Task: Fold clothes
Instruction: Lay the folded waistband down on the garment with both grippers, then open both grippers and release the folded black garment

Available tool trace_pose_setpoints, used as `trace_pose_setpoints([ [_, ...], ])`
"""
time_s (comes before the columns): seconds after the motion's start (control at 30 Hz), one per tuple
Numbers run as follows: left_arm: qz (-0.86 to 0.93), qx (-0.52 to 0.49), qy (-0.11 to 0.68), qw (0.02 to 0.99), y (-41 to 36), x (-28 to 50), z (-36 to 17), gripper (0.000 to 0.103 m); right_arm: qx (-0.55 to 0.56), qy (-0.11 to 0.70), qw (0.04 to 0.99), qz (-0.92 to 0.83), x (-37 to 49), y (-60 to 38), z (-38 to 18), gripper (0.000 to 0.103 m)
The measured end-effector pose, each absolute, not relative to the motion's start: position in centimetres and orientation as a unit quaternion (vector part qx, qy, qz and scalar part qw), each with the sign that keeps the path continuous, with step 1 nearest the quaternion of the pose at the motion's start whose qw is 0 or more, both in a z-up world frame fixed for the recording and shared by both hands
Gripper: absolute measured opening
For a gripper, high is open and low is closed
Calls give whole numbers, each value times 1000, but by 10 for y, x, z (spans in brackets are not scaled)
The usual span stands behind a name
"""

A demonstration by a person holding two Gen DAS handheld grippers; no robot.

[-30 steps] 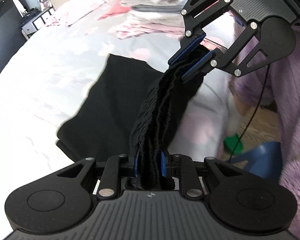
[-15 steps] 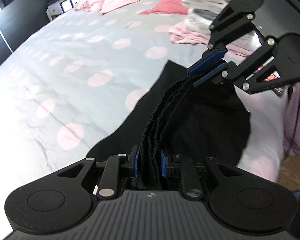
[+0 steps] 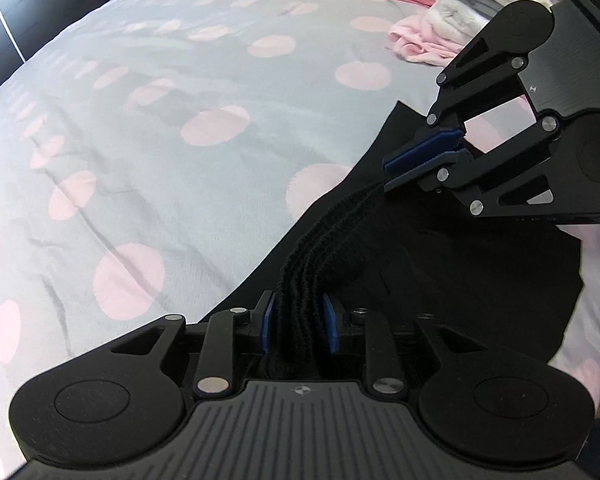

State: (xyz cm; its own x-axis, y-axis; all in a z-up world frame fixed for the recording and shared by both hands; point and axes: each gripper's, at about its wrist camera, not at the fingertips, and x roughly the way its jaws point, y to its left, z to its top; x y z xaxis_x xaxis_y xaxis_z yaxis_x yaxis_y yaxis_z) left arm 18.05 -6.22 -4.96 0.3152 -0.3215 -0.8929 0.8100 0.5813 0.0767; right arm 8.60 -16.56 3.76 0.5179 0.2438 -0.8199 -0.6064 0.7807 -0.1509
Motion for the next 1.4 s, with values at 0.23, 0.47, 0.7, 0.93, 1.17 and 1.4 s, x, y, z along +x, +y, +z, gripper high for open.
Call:
trace_pose_setpoints([
  [0.23,-351,231,422,804,-46,179,-32,36,-186,399,869,225,81,-174,50,26],
  [0.47,-304,182,383,853,-19,160,6,48,-147,361,899,200,60,-193,72,28],
  [0.7,-312,159,398,848,-3,140,-2,38,-128,380,892,208,35,-204,68,14],
  [0.93,-315,155,430,831,-7,145,-33,31,-104,432,869,218,35,-205,36,13],
  [1.17,-276,124,454,838,-7,175,-56,31,-73,436,876,191,67,-204,17,13],
  [1.4,-255,113,489,827,1,191,-75,32,-78,453,867,190,86,-198,6,13],
])
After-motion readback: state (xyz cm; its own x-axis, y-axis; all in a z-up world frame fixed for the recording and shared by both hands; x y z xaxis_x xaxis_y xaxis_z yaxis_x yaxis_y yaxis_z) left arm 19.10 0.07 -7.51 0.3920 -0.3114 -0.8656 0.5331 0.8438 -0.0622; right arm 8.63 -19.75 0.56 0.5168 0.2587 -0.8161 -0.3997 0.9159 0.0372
